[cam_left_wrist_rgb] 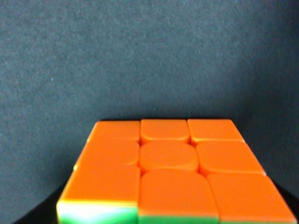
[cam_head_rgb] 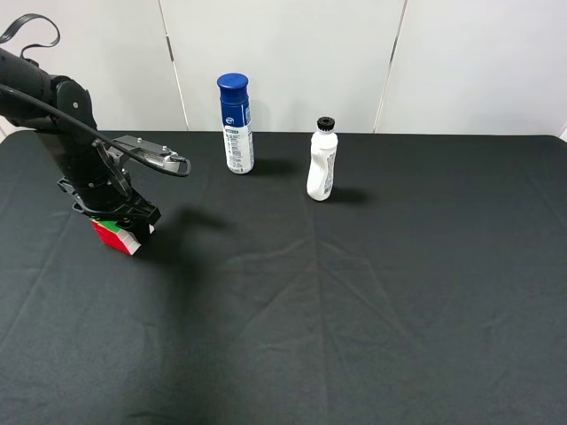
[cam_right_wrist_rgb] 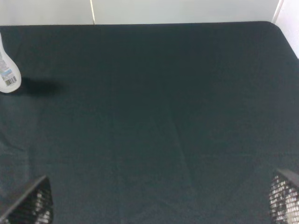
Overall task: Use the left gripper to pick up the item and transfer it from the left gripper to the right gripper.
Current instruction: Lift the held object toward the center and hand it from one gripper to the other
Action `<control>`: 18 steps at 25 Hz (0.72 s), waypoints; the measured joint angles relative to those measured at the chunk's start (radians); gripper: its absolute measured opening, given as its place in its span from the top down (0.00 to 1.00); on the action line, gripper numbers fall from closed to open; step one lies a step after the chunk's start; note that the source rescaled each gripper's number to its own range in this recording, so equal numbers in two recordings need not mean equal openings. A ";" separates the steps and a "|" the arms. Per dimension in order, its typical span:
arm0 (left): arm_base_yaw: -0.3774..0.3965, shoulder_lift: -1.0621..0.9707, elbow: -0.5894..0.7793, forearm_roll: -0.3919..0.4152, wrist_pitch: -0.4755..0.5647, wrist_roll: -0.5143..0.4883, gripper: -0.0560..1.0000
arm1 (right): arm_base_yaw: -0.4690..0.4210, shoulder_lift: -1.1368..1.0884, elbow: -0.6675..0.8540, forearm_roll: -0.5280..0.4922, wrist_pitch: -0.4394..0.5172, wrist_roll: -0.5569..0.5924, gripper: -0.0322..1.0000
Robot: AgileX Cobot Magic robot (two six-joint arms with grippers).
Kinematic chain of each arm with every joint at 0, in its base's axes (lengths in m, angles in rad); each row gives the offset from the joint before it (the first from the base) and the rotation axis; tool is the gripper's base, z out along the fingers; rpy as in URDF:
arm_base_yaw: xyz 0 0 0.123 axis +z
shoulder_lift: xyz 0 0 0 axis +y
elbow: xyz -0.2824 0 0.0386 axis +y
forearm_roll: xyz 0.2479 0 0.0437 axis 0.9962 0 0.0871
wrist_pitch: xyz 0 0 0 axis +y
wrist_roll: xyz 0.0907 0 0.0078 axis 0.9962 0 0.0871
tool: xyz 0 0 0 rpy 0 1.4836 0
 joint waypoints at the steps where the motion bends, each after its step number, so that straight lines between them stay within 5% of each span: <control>1: 0.000 0.000 0.000 0.000 -0.001 0.000 0.94 | 0.000 0.000 0.000 0.000 0.000 0.000 0.00; 18: 0.000 -0.144 -0.128 -0.002 0.241 -0.008 0.94 | 0.000 0.000 0.000 0.000 0.000 0.000 0.00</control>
